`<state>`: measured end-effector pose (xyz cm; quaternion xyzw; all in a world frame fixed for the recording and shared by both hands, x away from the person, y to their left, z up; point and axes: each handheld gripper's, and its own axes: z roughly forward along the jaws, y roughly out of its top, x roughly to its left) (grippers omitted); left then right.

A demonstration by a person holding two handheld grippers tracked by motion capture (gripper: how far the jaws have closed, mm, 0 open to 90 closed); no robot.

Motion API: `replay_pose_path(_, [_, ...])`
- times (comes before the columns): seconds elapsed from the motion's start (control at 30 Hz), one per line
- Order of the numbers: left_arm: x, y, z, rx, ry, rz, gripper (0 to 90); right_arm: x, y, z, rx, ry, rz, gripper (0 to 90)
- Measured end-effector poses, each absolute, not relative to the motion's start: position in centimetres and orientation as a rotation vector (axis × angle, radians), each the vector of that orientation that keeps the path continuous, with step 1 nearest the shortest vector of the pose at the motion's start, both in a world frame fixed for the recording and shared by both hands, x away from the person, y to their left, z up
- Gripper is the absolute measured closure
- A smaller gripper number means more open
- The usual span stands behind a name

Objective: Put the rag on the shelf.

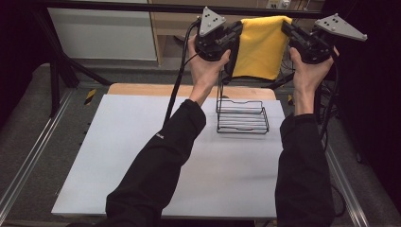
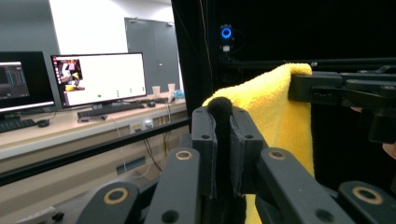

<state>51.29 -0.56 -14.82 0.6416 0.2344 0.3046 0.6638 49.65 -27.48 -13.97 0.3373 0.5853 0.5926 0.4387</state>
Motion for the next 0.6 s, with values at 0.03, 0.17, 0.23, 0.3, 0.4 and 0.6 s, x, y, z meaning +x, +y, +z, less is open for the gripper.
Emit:
replay_pose_path(0.03, [51.3, -0.5, -15.0, 1.453, 0.532, 0.685, 81.9, 49.8, -27.5, -14.2, 0.84, 1.458, 1.479, 83.7])
replay_pose_path(0.17, [51.3, -0.1, -15.9, 1.468, 0.534, 0.674, 81.9, 49.9, -27.3, -15.1, 0.844, 1.478, 1.474, 83.7])
replay_pose_path(0.23, [51.2, -0.1, -16.4, 1.468, 0.533, 0.661, 81.9, 49.8, -27.3, -15.5, 0.841, 1.486, 1.473, 83.7])
replay_pose_path(0.3, [51.0, -0.1, -16.9, 1.473, 0.534, 0.65, 81.9, 49.7, -27.3, -15.8, 0.847, 1.499, 1.464, 83.6])
replay_pose_path(0.4, [50.8, -0.2, -17.6, 1.497, 0.53, 0.65, 81.8, 49.6, -27.5, -16.5, 0.853, 1.522, 1.447, 83.6])
replay_pose_path(0.6, [50.6, -0.4, -19.2, 1.525, 0.533, 0.625, 81.8, 49.1, -28.1, -18.3, 0.875, 1.559, 1.449, 83.5])
